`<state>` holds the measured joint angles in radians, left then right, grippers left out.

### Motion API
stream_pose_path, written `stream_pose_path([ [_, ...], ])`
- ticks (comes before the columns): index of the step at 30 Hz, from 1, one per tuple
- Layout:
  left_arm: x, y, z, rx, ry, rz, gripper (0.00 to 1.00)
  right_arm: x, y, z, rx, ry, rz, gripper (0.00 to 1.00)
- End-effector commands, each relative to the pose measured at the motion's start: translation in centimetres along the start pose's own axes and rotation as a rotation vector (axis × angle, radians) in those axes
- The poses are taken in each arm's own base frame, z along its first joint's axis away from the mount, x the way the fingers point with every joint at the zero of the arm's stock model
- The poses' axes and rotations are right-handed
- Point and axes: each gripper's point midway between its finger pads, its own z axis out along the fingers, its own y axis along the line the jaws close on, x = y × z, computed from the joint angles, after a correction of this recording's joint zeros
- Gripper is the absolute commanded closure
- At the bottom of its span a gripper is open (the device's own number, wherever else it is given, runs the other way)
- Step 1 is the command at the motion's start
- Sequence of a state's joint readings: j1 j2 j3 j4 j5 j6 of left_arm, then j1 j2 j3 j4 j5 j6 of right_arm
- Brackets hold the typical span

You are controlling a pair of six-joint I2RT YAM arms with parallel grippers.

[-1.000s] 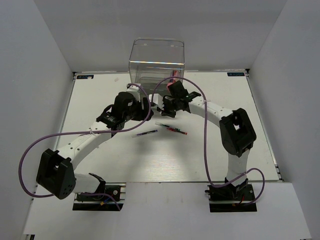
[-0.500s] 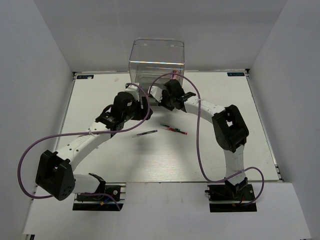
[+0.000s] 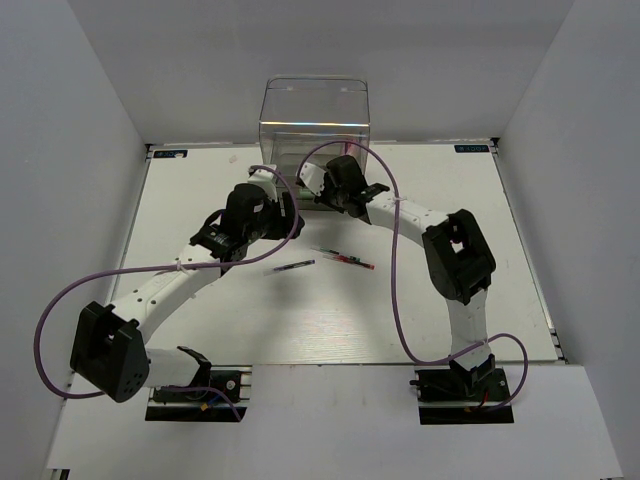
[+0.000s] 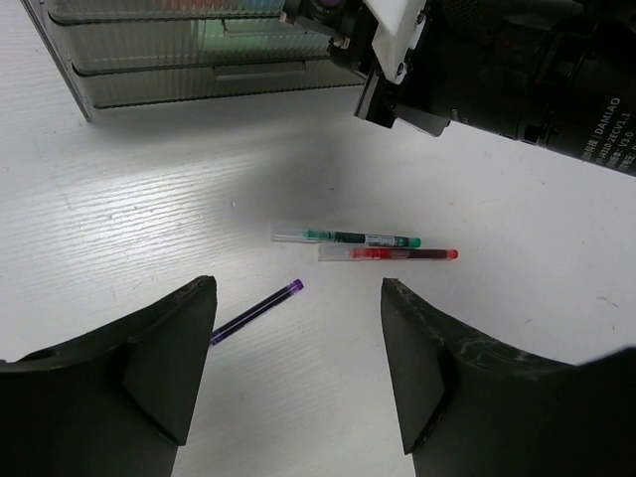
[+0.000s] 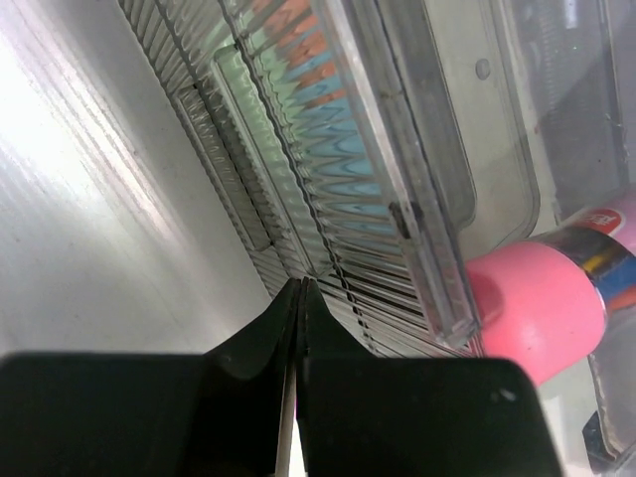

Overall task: Sort the stationery into containers
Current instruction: Close the drawer in the storage box, then open the drawer in the storage box.

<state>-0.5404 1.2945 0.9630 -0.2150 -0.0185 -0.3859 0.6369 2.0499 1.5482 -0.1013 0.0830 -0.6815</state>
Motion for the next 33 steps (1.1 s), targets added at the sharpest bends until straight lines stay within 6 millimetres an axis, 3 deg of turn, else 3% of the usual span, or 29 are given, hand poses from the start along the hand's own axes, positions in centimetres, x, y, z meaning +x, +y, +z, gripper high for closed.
stream_pose_path([
  [1, -1.3, -0.3, -1.0, 0.008, -0.052, -0.016, 0.24, -1.3, -2.0, -0.6, 0.086, -0.049, 0.018, 1.00],
  [8, -1.5, -0.2, -1.0, 0.003, -0.064, -0.016, 0.24, -1.1, -4.0, -1.4, 0.191, -0.054, 0.000, 1.00],
  [16, -1.1, -0.1, -0.9, -0.001, -0.055, -0.016, 0.24, -0.7, -2.4, -1.6, 0.147, -0.072, -0.055, 1.00],
  [22, -1.1, -0.1, -0.9, -0.001, -0.055, -0.016, 0.24, -0.5, -4.4, -2.5, 0.248, -0.057, -0.071, 1.00],
  [23, -1.1, -0.1, -0.9, -0.001, -0.055, -0.016, 0.24, -1.3, -3.9, -2.8, 0.239, -0.075, -0.076, 1.00],
  [24, -1.4, 0.0, -0.9, -0.005, -0.067, -0.017, 0.24, -0.3, -3.9, -2.9, 0.226, -0.065, -0.068, 1.00],
  [25, -1.4, 0.0, -0.9, -0.006, -0.067, -0.017, 0.24, -0.7, -3.6, -3.9, 0.212, -0.083, -0.056, 1.00],
  [27, -1.0, 0.1, -0.8, -0.009, -0.059, -0.016, 0.24, -0.6, -1.7, -4.5, 0.130, -0.103, -0.045, 1.00],
  [29, -1.2, 0.1, -0.8, -0.006, -0.067, -0.017, 0.22, -1.1, 0.1, -6.5, 0.048, -0.153, 0.008, 1.00],
  [30, -1.1, -0.1, -0.8, 0.003, -0.064, -0.026, 0.20, -1.7, 0.1, -7.8, 0.046, -0.173, 0.020, 1.00],
  [31, -1.1, -0.1, -0.8, 0.003, -0.064, -0.026, 0.17, -1.4, 0.4, -8.5, 0.039, -0.167, 0.072, 0.99],
  [32, -0.7, 0.0, -0.7, 0.000, -0.055, -0.025, 0.14, -0.3, 1.5, -9.5, 0.029, -0.158, 0.091, 0.90],
  [33, -0.7, -0.2, -0.8, 0.010, -0.051, -0.036, 0.11, -1.1, 0.4, -11.0, 0.068, -0.204, 0.113, 0.54],
])
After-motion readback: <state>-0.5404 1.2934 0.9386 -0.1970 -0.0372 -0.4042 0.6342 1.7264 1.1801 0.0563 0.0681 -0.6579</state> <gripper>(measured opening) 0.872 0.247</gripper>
